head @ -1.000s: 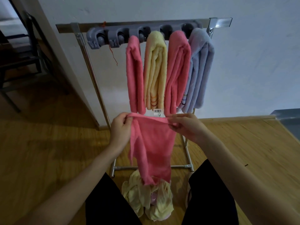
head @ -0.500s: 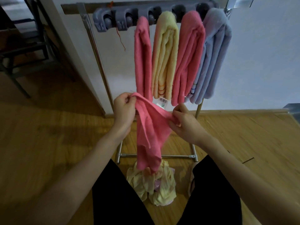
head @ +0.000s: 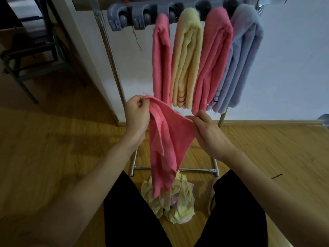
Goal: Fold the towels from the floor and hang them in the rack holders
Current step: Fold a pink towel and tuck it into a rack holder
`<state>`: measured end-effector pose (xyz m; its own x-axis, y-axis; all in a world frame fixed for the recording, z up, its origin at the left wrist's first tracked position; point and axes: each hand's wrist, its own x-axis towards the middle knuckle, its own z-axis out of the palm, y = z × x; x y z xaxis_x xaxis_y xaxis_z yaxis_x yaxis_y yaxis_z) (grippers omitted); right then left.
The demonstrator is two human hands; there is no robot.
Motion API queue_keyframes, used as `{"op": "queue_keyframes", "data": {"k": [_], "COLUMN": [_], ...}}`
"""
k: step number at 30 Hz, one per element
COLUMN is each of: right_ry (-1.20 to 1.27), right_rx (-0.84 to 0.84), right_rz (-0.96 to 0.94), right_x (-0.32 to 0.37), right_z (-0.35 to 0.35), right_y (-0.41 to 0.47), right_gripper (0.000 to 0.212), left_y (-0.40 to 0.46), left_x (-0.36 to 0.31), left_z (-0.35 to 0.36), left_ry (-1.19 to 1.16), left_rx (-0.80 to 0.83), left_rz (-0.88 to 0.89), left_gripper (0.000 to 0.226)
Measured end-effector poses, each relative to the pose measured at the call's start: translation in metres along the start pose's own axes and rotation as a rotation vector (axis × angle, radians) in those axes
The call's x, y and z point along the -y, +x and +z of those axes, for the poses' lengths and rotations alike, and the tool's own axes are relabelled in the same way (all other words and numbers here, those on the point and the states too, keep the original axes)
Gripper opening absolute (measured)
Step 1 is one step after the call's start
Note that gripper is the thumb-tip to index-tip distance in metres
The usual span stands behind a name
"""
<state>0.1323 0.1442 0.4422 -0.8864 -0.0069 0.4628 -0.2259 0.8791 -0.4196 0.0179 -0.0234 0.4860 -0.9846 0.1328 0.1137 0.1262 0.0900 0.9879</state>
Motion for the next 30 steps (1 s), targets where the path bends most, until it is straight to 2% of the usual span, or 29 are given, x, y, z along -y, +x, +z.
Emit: {"op": "queue_keyframes", "data": {"k": [2,4,7,10,16,20,27,30], "right_ry": [-0.015,-0.035,-0.079,0.014,0.16,0.163,0.26,0.296], "right_rx": [-0.081,-0.116,0.01,0.147,0.246,0.145,-0.05,-0.125], "right_rz": [0.004,-0.071,-0.21,-0.166,-0.114,-0.052,0.052,0.092], "right_x": [0.002,0.005,0.006,0.009,0.014,0.017,0.002,-0.009], "right_z": [0.0,-0.001,0.002,0.009,0.022,0.033,0.028,0.011], "right_y": [-0.001,-0.004,-0.008,-0.008,-0.009,-0.007,-0.002,0.001], "right_gripper": [0.034,0.028,0.013,0.013,0.012,0.033,0.014,0.009], "left_y": [0.001,0.001,0.002,0.001,-0.002,-0.002,0.009,0.014], "left_x": [-0.002,-0.004,-0.007,-0.008,-0.008,-0.008,-0.006,0.004], "left_z": [0.0,0.0,0.002,0.006,0.012,0.015,0.001,-0.015], "left_ry": [-0.008,-0.014,-0.02,-0.011,-0.034,-0.071,-0.032,0.067], "left_rx": [-0.014,-0.024,-0.032,-0.029,-0.032,-0.043,-0.078,-0.012], "left_rz": [-0.001,-0.004,-0.009,-0.01,-0.037,-0.039,-0.027,-0.015], "left_gripper": [0.023,0.023,0.023,0.023,0.02,0.019,0.02,0.016]}}
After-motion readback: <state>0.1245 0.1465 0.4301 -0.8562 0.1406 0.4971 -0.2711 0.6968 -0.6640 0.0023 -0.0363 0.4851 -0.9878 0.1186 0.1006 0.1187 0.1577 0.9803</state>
